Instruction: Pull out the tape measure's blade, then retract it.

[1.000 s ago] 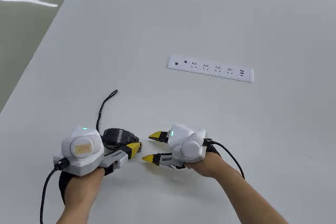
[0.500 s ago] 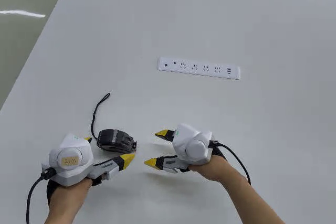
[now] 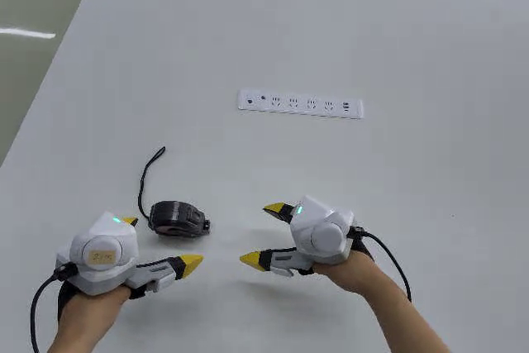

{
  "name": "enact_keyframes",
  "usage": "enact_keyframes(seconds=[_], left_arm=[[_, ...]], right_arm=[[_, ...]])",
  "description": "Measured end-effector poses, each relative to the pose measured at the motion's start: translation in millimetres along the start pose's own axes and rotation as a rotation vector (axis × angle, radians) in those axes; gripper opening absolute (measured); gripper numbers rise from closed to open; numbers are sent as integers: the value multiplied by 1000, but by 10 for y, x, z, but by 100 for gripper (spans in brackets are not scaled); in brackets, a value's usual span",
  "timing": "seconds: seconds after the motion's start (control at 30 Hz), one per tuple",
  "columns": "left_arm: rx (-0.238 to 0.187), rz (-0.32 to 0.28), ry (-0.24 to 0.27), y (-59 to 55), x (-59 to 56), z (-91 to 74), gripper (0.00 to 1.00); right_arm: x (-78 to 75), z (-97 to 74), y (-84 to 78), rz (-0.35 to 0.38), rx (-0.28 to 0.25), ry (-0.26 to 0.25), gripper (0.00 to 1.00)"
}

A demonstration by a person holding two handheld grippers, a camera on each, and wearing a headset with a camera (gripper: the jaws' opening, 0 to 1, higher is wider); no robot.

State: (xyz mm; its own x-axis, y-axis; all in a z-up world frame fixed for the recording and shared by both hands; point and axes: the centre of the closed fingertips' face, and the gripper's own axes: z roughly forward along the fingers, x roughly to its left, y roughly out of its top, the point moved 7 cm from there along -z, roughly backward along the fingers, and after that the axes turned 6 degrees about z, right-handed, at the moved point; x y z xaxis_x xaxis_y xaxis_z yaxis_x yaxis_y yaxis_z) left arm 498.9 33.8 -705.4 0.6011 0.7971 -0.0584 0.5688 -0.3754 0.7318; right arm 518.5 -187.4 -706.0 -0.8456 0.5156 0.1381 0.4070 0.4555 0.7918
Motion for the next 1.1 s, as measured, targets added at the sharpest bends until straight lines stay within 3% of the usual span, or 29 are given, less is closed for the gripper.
enact_keyframes(seconds=[0.27, 0.73, 0.93, 1.1], left_arm=[[10, 61, -32, 4, -11, -64, 86], [1, 144, -72, 108, 59, -218, 89], [6, 176, -92, 97, 25, -289, 90], [6, 176, -85, 62, 69, -336, 91]], right_arm=[[-22, -198, -86, 36, -1, -45, 65], [-20, -599, -263, 105, -18, -118, 75], [12, -760, -325, 121, -37, -140, 78], [25, -890, -374, 141, -46, -156, 81]])
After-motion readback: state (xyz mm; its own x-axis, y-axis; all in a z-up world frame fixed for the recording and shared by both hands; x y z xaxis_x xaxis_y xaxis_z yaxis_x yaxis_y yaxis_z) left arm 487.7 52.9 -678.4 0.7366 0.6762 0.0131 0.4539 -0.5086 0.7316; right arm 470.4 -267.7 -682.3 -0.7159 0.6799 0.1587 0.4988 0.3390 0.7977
